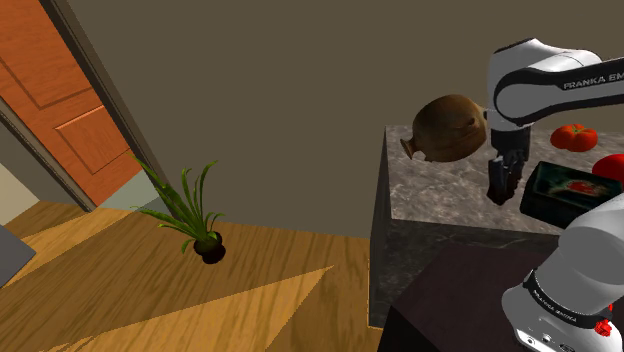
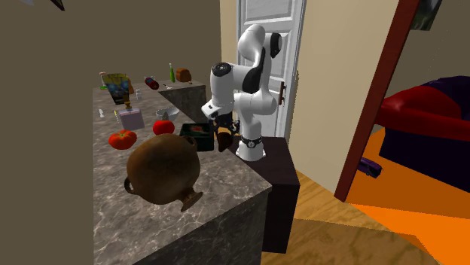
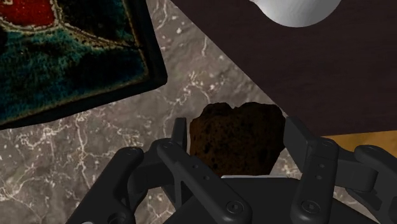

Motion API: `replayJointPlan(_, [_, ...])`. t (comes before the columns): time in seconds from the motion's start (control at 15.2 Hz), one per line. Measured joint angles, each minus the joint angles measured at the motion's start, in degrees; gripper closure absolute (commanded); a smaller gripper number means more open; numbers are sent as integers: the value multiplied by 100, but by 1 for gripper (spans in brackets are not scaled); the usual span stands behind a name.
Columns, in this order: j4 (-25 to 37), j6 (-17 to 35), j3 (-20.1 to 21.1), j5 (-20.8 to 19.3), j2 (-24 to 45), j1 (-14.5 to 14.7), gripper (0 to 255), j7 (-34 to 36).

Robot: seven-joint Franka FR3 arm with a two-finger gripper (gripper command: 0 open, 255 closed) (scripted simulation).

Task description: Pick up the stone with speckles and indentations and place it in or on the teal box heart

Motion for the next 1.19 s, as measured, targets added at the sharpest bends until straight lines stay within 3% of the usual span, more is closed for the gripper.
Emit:
replayJointPlan(0.92, [898, -1143, 118, 118, -256, 26, 255, -165])
replayJointPlan(1.19, [829, -1258, -239, -286, -519, -223, 255, -580])
